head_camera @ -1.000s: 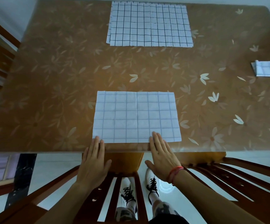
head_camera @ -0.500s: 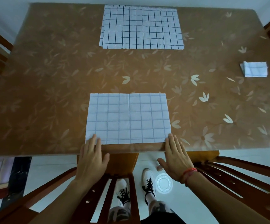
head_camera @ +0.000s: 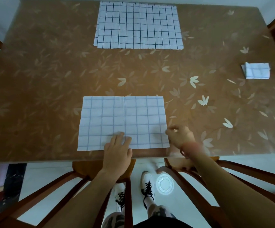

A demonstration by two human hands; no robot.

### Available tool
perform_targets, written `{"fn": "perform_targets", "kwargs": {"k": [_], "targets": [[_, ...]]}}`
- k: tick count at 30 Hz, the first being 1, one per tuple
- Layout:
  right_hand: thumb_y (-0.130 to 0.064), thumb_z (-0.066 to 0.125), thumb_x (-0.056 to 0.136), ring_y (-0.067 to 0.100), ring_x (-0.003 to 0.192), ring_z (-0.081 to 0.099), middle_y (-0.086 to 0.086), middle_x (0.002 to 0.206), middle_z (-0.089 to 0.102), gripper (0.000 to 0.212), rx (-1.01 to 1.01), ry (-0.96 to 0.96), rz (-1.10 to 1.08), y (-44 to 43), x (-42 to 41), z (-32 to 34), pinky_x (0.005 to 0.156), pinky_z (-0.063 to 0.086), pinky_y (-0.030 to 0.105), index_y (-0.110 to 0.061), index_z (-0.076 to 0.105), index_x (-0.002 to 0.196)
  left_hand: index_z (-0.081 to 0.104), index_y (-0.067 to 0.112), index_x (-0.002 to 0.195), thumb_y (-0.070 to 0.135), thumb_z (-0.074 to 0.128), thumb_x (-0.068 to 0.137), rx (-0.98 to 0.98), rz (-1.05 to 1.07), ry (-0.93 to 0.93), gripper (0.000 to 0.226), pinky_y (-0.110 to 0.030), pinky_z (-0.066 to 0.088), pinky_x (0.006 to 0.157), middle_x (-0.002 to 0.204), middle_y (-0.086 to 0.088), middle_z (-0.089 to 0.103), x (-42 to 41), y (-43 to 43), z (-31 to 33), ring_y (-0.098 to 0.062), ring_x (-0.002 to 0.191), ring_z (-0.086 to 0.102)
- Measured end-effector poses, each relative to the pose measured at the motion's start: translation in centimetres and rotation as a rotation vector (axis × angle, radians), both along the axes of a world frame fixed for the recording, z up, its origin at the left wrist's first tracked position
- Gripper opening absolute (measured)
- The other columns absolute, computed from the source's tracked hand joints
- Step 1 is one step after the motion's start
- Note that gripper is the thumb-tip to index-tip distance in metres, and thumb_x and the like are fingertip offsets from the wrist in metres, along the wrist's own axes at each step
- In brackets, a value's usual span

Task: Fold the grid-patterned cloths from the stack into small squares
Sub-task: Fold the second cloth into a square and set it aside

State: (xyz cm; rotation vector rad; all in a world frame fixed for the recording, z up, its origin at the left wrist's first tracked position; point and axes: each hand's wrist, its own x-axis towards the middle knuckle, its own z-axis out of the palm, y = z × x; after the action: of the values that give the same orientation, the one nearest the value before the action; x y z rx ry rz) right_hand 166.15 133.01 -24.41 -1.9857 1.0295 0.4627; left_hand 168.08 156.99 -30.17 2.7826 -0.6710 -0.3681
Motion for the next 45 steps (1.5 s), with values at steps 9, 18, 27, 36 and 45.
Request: {"fn": "perform_targets", "kwargs": {"k": [9, 18, 27, 36, 45], "targets": [[-0.021, 0.055, 0.089, 0.017, 0.038, 0.052, 0.006, 0.056, 0.050, 0.015, 0.332, 0.080, -0.129, -1.0, 1.7, -0.5, 0.043, 0.039, 0.022, -0.011, 0.055, 0.078, 0.056, 0.024, 0.119, 0.027, 0.064, 0.086, -0.022, 0.019, -0.016, 0.034, -0.044, 0.047, 0.093, 0.135, -0.004, 0.049, 0.0, 0.0, 0.1, -0.023, 0.124, 0.045], [-0.041, 0.067, 0.081, 0.019, 0.044, 0.043, 0.007, 0.055, 0.051, 0.039, 0.242, 0.121, -0.061, -1.2, 2.8, -1.5, 0.043, 0.035, 0.021, -0.007, 0.053, 0.069, 0.051, 0.027, 0.126, 0.033, 0.062, 0.087, -0.038, 0.030, 0.015, 0.041, -0.045, 0.040, 0.103, 0.142, -0.002, 0.042, -0.2, 0.0, 0.2, -0.022, 0.133, 0.037], [-0.020, 0.077, 0.076, 0.012, 0.047, 0.051, 0.001, 0.058, 0.058, 0.013, 0.158, -0.053, -0.032, -2.4, 4.1, -1.2, 0.045, 0.042, 0.021, -0.010, 0.069, 0.073, 0.042, 0.020, 0.135, 0.043, 0.068, 0.082, -0.007, 0.003, 0.005, 0.063, -0.044, 0.036, 0.107, 0.146, -0.006, 0.040, -0.5, -0.2, 0.7, -0.025, 0.137, 0.035], [-0.006, 0.067, 0.083, 0.017, 0.044, 0.064, 0.013, 0.054, 0.065, 0.010, 0.567, -0.197, -0.483, 0.0, 0.1, 1.7, 0.037, 0.045, 0.020, 0.001, 0.061, 0.083, 0.040, 0.013, 0.139, 0.054, 0.064, 0.081, 0.091, 0.038, -0.045, 0.075, -0.044, 0.035, 0.107, 0.142, -0.012, 0.043, -1.3, -3.9, 0.9, -0.029, 0.134, 0.037], [-0.004, 0.055, 0.089, 0.014, 0.045, 0.063, 0.016, 0.067, 0.067, 0.006, 0.975, -0.201, -0.738, 1.2, -1.7, 2.7, 0.039, 0.047, 0.016, -0.005, 0.051, 0.085, 0.032, 0.019, 0.146, 0.057, 0.051, 0.086, 0.148, 0.048, -0.003, 0.074, -0.045, 0.031, 0.110, 0.145, -0.014, 0.040, -1.8, -5.4, 0.9, -0.031, 0.135, 0.034]]}}
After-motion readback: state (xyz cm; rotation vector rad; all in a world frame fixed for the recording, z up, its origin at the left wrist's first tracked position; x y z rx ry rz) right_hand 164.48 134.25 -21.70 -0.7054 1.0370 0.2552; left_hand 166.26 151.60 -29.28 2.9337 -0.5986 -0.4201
